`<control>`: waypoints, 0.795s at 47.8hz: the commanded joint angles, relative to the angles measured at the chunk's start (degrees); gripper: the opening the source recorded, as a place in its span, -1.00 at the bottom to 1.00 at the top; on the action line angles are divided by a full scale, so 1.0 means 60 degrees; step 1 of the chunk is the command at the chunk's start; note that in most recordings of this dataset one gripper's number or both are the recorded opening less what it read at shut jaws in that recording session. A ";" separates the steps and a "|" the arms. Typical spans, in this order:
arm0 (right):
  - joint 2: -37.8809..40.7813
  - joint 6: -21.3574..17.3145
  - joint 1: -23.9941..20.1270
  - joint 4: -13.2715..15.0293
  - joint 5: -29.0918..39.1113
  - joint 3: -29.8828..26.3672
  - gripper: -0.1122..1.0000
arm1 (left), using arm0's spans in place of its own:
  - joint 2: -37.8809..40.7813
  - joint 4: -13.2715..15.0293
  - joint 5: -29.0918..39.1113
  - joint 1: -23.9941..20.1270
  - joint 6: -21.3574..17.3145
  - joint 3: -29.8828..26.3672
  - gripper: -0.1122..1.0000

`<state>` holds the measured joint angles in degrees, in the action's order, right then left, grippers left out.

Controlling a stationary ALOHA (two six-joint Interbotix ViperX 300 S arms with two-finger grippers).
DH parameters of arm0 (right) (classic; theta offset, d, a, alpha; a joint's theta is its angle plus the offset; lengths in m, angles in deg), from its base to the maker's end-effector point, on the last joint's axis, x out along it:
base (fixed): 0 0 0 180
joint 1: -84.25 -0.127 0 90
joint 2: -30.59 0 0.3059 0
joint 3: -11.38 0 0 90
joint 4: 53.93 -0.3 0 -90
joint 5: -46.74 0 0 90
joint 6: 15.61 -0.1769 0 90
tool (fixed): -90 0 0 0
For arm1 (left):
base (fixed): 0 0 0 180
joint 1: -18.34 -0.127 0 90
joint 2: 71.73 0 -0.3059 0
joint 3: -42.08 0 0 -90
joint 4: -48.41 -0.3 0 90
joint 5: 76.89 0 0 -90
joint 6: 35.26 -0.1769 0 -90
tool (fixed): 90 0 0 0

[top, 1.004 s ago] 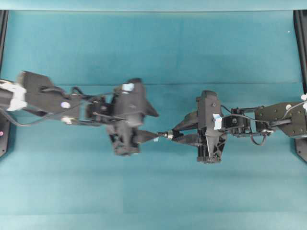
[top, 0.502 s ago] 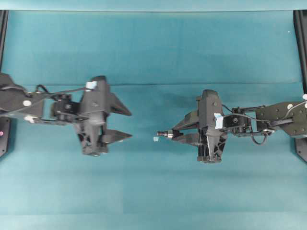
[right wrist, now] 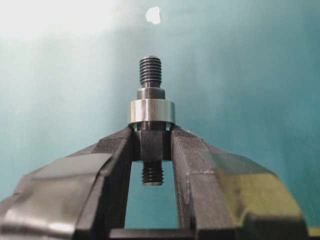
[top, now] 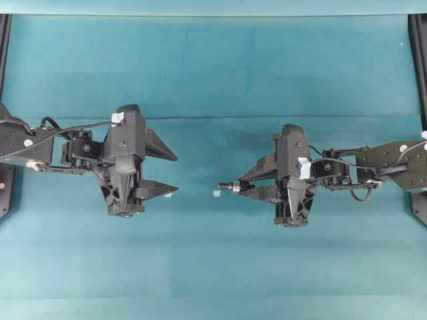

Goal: Insert the washer onto the shaft with both hands.

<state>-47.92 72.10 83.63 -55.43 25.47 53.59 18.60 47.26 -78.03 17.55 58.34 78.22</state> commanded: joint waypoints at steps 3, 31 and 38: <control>-0.0190 -0.0015 0.0000 -0.0015 -0.0117 -0.0059 -0.81 | -0.0146 -0.0015 -0.0044 0.0015 0.0029 -0.0073 0.58; -0.0176 -0.0015 0.0015 -0.0015 -0.0117 -0.0059 -0.81 | -0.0146 -0.0015 0.0059 0.0015 0.0029 -0.0073 0.57; -0.0190 -0.0015 0.0000 -0.0015 -0.0117 -0.0059 -0.81 | -0.0146 -0.0015 0.0059 0.0015 0.0029 -0.0073 0.57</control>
<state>-47.92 72.10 83.63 -55.43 25.47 53.59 18.51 47.26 -77.41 17.55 58.43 78.22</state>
